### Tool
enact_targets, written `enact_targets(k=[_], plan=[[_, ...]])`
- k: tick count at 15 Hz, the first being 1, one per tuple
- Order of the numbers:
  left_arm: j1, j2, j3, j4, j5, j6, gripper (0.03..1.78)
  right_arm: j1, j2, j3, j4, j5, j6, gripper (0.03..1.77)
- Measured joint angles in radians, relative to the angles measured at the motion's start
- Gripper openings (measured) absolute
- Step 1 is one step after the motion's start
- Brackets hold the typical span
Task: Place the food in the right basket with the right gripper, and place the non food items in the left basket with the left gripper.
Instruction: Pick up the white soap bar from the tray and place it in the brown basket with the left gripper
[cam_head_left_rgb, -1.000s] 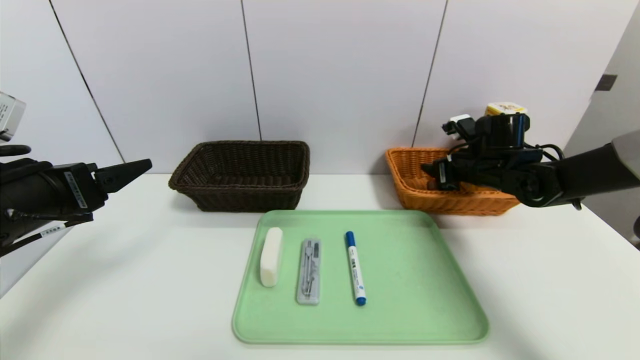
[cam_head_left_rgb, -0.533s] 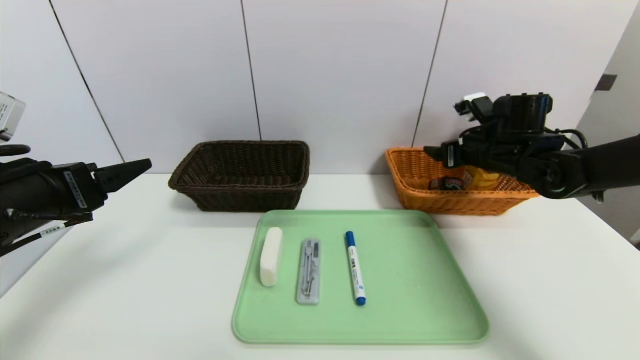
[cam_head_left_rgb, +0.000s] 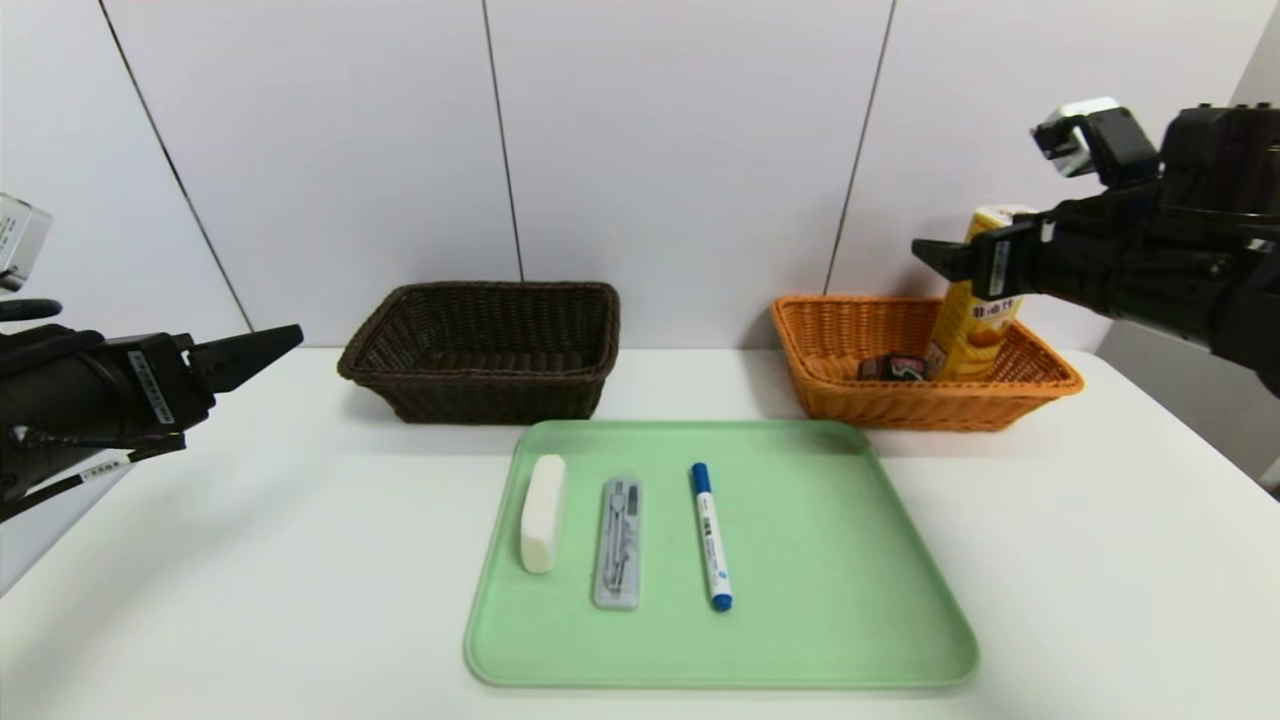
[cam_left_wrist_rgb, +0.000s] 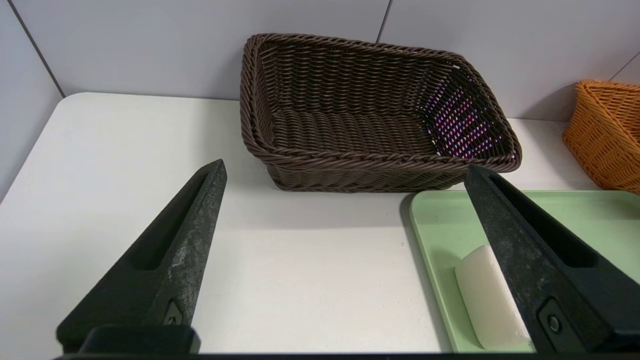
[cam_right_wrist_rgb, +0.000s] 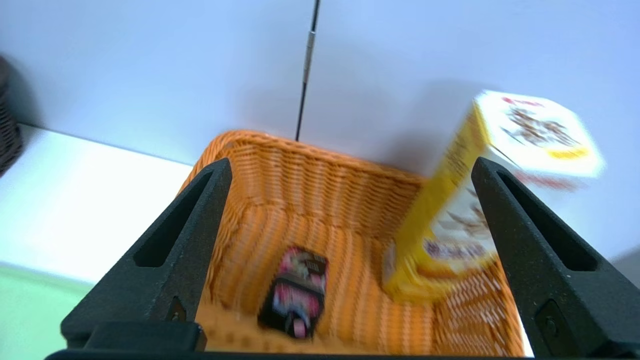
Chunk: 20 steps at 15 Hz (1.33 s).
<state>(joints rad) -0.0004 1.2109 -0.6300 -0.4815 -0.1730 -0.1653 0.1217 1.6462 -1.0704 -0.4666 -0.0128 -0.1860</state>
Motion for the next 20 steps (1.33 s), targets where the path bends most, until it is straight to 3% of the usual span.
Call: enact_targets(k=[4, 7, 11, 14, 17, 19, 20], plan=[[-0.002, 0.001, 0.056, -0.104, 0.0, 0.002, 1.69, -0.024, -0.245, 0.324, -0.044, 0.001, 0.031, 1.68], [-0.003, -0.004, 0.096, -0.111, 0.001, -0.006, 1.69, -0.037, -0.411, 0.569, -0.114, 0.0, 0.069, 1.69], [-0.01, -0.023, 0.11, -0.13, 0.0, -0.013, 1.69, -0.043, -0.542, 0.722, -0.128, 0.001, 0.131, 1.69], [-0.102, -0.045, 0.102, -0.108, 0.015, -0.011, 1.69, -0.044, -0.598, 0.756, -0.126, 0.001, 0.133, 1.69], [-0.311, -0.024, 0.025, -0.039, 0.173, -0.01, 1.69, -0.044, -0.632, 0.772, -0.121, 0.002, 0.133, 1.69], [-0.422, 0.013, -0.088, 0.111, 0.306, -0.013, 1.69, -0.044, -0.644, 0.787, -0.122, 0.002, 0.133, 1.69], [-0.466, 0.028, -0.147, 0.213, 0.342, -0.016, 1.69, -0.044, -0.649, 0.798, -0.122, 0.002, 0.133, 1.69]])
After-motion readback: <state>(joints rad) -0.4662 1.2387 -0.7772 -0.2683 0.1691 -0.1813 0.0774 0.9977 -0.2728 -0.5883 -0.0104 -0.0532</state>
